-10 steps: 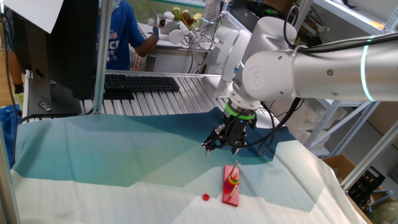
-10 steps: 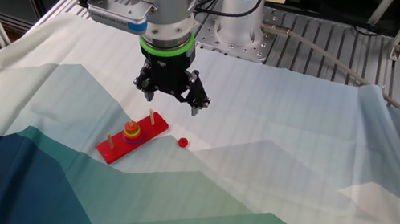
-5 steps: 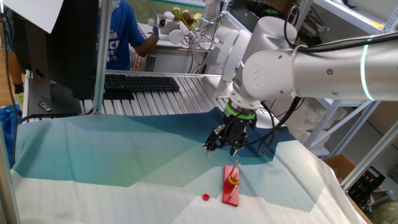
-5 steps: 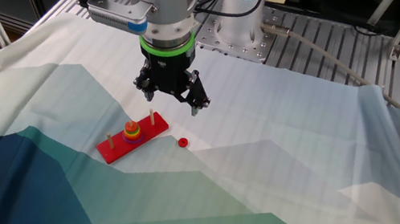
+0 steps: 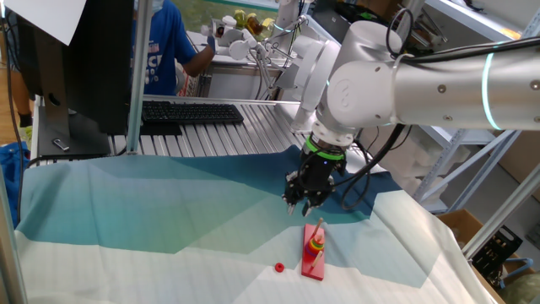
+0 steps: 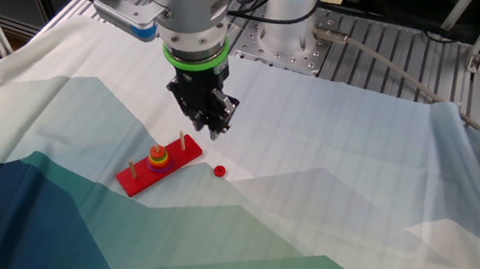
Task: Take out one Hanoi block and throw it aside
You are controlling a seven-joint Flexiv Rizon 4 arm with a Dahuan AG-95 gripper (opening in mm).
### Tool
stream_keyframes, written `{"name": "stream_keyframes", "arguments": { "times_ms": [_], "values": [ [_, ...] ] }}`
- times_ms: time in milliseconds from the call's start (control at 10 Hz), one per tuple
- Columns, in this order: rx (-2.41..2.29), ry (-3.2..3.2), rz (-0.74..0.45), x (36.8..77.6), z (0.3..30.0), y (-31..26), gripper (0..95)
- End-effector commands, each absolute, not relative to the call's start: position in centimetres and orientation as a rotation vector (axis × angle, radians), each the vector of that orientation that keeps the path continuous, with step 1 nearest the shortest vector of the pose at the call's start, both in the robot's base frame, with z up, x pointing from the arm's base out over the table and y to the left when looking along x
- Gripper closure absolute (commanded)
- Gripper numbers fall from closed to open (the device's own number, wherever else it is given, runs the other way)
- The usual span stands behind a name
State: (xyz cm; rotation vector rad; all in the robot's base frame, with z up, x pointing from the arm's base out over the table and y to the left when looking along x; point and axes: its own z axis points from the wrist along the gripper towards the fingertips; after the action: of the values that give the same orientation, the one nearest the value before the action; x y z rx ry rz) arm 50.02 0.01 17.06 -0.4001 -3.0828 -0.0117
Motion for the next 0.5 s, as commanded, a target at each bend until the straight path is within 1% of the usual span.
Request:
{"name": "stream_keyframes", "arguments": {
  "times_ms": [100,500],
  "values": [
    [-0.397,-3.087,-0.005,49.99,17.02,0.00,95.0],
    [-0.405,-3.090,-0.008,49.84,16.98,0.01,95.0]
  ]
}}
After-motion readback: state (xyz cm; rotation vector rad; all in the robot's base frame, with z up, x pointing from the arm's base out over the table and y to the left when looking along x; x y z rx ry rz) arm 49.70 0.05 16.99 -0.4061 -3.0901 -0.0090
